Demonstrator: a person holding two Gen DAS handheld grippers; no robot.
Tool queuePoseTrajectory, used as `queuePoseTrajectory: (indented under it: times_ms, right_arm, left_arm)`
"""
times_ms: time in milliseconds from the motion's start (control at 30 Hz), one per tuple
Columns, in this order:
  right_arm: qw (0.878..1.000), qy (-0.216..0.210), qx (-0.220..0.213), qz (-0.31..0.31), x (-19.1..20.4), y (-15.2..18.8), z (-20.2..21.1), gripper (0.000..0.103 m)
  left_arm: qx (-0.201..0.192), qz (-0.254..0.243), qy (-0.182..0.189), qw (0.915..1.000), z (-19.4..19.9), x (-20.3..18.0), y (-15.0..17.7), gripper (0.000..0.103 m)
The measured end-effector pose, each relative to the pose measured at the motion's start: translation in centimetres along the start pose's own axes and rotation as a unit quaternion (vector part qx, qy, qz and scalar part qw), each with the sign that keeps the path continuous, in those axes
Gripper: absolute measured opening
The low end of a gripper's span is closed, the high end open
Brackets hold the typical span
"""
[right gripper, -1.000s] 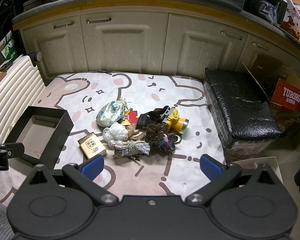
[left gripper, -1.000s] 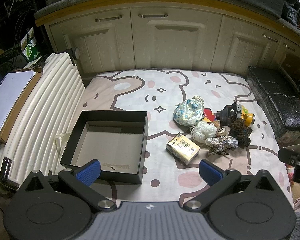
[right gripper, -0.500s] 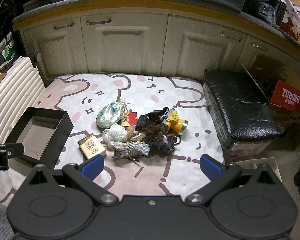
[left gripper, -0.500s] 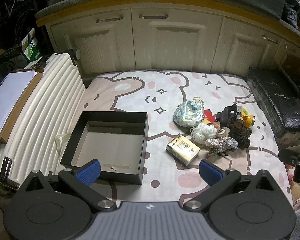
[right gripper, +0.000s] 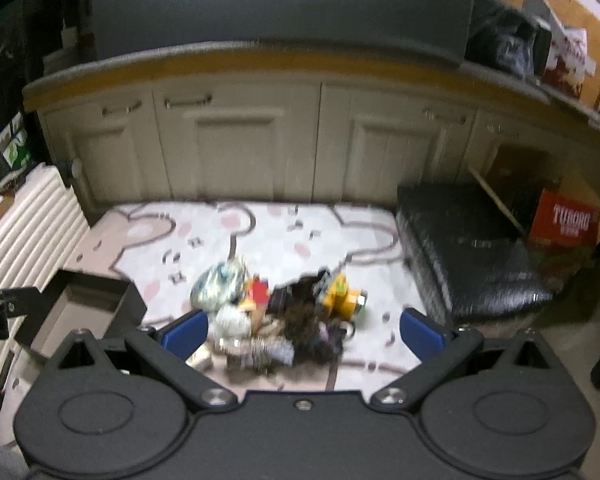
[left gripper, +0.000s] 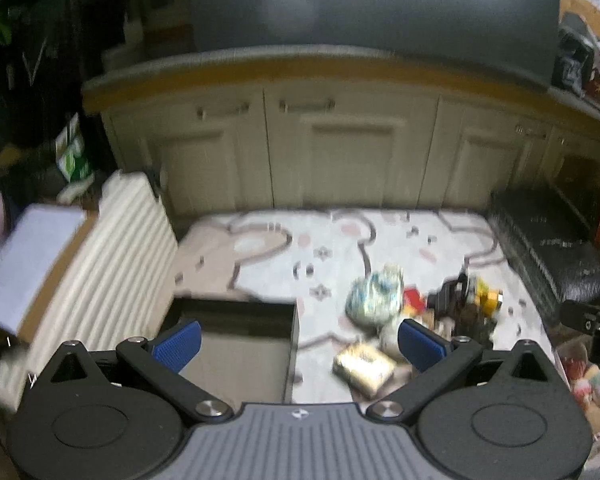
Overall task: Organize objects
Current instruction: 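Move both tools toward the pile of items on the bed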
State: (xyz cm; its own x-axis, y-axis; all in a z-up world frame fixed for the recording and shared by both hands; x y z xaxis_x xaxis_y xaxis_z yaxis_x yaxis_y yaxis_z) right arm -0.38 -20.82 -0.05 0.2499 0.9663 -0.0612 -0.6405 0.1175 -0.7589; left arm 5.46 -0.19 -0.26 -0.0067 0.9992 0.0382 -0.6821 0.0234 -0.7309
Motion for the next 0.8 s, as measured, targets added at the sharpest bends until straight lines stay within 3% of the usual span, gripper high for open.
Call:
queuePoseTrajectory:
  times_ms: [367, 533, 633, 800]
  right_arm:
    - [0.998, 0.000, -0.070, 0.000, -1.4, -5.0, -1.0, 0.103]
    - [0.997, -0.006, -0.073, -0.021, -2.5, -5.3, -3.5, 0.103]
    - [0.997, 0.002, -0.073, -0.027, -3.2, -4.7, -5.5, 0.103]
    - [0.997, 0.022, -0.074, -0.023, -3.9, -3.2, -8.8, 0.103]
  left_arm:
    - [-0.064, -0.025, 0.016, 0.9975, -0.1, -1.4, -5.3, 0.103]
    - [-0.081, 0.006, 0.036, 0.9961, -2.3, -1.8, -6.4, 0.103]
    - [-0.075, 0.010, 0.030, 0.9967, -4.2, -1.8, -6.4, 0.103]
    - [-0.041, -0.028, 0.032, 0.9983, -8.2, -2.3, -5.3, 0.103]
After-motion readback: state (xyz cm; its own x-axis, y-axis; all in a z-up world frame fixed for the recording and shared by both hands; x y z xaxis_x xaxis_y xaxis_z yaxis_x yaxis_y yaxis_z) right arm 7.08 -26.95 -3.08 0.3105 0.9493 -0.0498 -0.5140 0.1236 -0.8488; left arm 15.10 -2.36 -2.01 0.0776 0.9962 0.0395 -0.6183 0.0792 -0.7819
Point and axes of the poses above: each gripper's, at about its wrist camera, not at the fingertips, and z roughly against the way its jaws point, x to its left, y to its underside, the point moved 7 cm from there along -z, roughly the way its jaws point, and after that the axes turned 2 degrees about z, right-handed, at the moved point
